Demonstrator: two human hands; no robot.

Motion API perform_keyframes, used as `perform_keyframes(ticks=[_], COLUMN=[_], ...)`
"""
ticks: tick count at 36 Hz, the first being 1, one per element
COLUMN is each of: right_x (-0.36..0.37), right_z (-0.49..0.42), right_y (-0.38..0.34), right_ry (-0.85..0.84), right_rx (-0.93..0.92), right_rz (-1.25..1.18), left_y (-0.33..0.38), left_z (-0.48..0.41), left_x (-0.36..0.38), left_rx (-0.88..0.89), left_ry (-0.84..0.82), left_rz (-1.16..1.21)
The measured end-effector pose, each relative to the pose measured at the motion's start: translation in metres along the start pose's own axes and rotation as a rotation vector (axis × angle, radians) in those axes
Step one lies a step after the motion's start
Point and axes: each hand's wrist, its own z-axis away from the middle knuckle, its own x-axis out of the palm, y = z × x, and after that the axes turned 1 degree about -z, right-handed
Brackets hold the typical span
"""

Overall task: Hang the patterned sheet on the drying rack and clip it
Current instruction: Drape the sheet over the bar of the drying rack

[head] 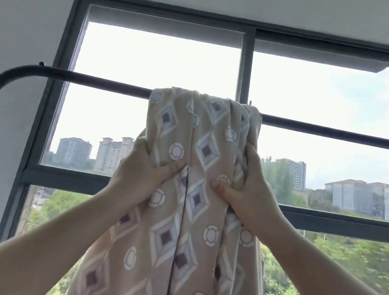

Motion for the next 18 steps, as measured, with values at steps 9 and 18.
perform_keyframes(ticks=[9,18], right_x=[-0.016,-0.032], right_z=[-0.030,-0.115], right_y=[-0.045,-0.093], right_ry=[0.113,0.224], right_rx=[-0.136,-0.206], right_rz=[0.184,0.378], left_y=[0.035,0.083], left_z=[-0.015,-0.091], left_x=[-0.034,-0.057], left_rx=[0.148,0.354], left_ry=[-0.024,0.201], left_rz=[-0.116,-0.156])
